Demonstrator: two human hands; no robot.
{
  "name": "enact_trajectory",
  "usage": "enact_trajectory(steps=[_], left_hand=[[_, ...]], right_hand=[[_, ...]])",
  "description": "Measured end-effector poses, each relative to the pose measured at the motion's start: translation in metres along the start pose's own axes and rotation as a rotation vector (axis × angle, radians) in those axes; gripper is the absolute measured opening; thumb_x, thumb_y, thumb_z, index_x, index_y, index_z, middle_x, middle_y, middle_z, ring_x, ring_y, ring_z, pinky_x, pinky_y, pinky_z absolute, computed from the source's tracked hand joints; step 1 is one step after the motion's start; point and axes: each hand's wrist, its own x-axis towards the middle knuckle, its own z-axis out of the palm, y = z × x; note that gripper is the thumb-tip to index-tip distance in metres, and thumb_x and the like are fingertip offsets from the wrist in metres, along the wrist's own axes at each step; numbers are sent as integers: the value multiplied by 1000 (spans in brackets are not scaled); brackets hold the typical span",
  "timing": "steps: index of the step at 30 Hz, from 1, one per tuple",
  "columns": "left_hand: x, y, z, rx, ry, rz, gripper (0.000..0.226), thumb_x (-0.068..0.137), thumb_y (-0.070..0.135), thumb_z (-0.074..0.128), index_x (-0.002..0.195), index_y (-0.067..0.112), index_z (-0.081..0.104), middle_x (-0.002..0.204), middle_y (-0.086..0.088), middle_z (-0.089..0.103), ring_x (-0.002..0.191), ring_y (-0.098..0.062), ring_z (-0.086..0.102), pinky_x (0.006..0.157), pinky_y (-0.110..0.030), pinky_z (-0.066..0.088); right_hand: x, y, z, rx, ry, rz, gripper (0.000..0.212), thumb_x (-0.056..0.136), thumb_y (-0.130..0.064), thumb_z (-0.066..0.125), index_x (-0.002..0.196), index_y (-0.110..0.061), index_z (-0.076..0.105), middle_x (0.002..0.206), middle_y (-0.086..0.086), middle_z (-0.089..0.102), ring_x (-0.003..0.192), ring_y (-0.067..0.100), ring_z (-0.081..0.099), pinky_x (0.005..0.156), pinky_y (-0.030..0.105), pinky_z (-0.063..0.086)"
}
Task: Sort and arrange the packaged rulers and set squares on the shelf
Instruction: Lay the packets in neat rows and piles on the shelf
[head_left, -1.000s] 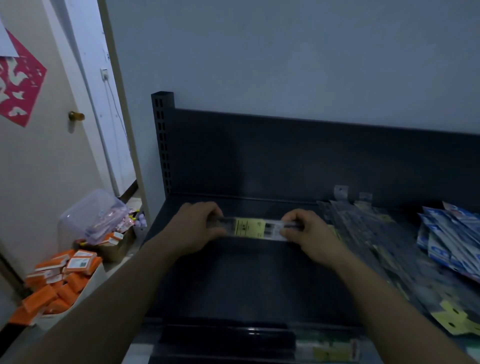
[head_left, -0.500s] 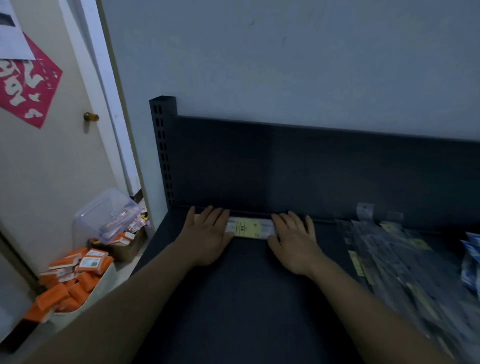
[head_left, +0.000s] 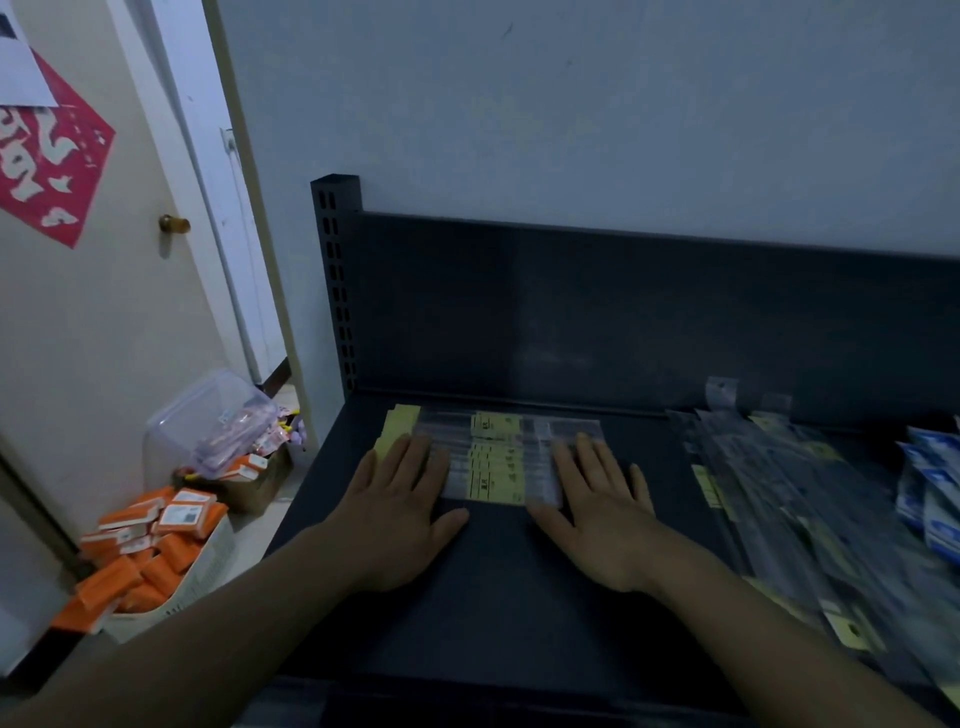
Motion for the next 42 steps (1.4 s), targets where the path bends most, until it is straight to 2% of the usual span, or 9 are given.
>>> enact_trajectory(steps=[6, 9, 12, 20, 27, 31, 35, 39, 42], left_hand=[[-23, 5, -5, -5, 31, -8, 73, 96, 59, 18, 152, 23, -13, 158, -5, -24, 145, -22, -22, 120, -45, -5], [-31, 12, -7, 16, 244, 22, 68, 95, 59, 16, 152, 23, 14, 160, -3, 10, 147, -21, 6, 120, -39, 11], [-37, 35, -10, -251, 441, 105, 46, 96, 53, 32, 131, 30, 52, 129, 10, 57, 116, -11, 51, 97, -26, 39], [-33, 127, -11, -646, 397, 305, 17, 96, 41, 45, 95, 33, 60, 84, 14, 64, 75, -2, 58, 71, -27, 51], [4, 234, -17, -801, 337, 389, 18, 95, 38, 51, 97, 22, 59, 85, 7, 62, 80, -12, 59, 74, -34, 51], [38, 286, -17, -553, 327, 323, 43, 94, 49, 46, 133, 33, 47, 139, 4, 42, 131, -20, 35, 107, -37, 31], [63, 315, -15, -335, 119, 210, 61, 93, 59, 37, 148, 43, 16, 161, 1, -9, 147, -23, -13, 117, -52, -1], [69, 316, -8, -297, 0, 175, 68, 90, 67, 34, 149, 47, 5, 159, 5, -20, 144, -21, -23, 116, -55, -4], [66, 313, -9, -283, -15, 183, 69, 89, 68, 35, 149, 49, 5, 159, 8, -21, 144, -18, -23, 117, -50, -3]], right_hand=[[-21, -4, 10, 6, 28, -14, 76, 92, -66, 12, 146, -27, -25, 152, -4, -33, 138, 11, -32, 116, 40, -17], [-34, -4, 12, 131, 109, -20, 72, 96, -59, 17, 149, -25, -18, 154, -4, -28, 139, 8, -28, 117, 33, -15], [-57, 2, 8, 289, 252, -3, 67, 100, -48, 28, 152, -24, -7, 157, -8, -18, 141, 3, -20, 117, 27, -9], [-135, 80, -30, 359, 474, 156, 44, 100, -23, 42, 144, -19, 37, 154, -5, 27, 141, 10, 22, 98, 5, 14], [-149, 196, -40, 408, 404, 403, 27, 98, -16, 48, 122, -8, 57, 126, 16, 59, 107, 31, 58, 88, 45, 50], [-129, 242, -46, 353, 346, 365, 34, 98, -24, 50, 126, -5, 57, 129, 15, 57, 109, 29, 57, 85, 36, 48], [-100, 271, -49, 269, 327, 345, 49, 90, -41, 56, 60, -3, 51, 67, 14, 48, 75, 28, 54, 74, 35, 43], [-78, 280, -48, 144, 237, 426, 50, 90, -58, 45, 84, -11, 58, 123, 16, 48, 122, 34, 38, 101, 39, 33], [-68, 280, -52, 167, 225, 462, 62, 88, -64, 45, 113, -9, 59, 143, 17, 36, 130, 35, 31, 107, 42, 28]])
